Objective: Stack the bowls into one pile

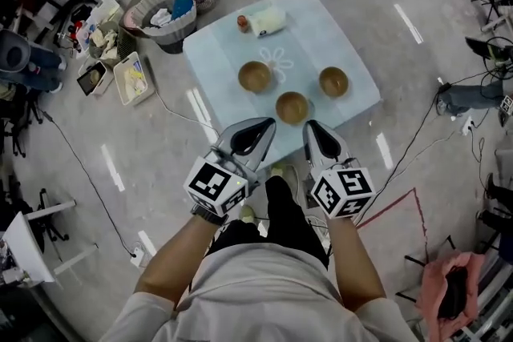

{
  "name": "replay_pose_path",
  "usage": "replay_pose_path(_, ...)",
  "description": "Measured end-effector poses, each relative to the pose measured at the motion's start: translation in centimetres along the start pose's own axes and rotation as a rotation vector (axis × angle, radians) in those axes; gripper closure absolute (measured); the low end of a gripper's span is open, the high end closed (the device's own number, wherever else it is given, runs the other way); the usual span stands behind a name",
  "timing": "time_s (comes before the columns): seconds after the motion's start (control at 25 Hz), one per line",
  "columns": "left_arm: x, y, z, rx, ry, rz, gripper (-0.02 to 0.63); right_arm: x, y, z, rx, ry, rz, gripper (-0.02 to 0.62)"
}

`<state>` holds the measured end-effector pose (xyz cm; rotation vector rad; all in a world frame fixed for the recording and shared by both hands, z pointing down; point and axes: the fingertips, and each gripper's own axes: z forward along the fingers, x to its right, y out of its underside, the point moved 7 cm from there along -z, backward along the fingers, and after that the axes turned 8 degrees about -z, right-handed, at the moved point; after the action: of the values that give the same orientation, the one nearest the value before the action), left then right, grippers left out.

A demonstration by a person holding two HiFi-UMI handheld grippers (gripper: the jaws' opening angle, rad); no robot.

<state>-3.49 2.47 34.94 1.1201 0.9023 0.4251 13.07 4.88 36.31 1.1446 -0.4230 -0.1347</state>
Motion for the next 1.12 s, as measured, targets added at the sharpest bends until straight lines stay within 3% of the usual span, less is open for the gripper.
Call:
replay_pose_path(0.32, -3.3, 5.1, 6.2, -0.103, -0.052, -0.054, 0.600, 6.5, 5.4, 5.0, -0.152, 0.001, 0.054, 0.543)
replay_pose_path(0.52, -4.9, 8.1, 8.1, -0.149, -0.060, -0.077, 0.600, 9.7, 9.5, 7.4, -0.243, 0.044, 0.097, 0.536)
replay_pose_path(1.12, -8.8, 14.1, 9.6, -0.230, -0.051, -0.126, 0.600, 13.6, 19.6, 12.1, -0.444, 0.208, 0.326, 0.515)
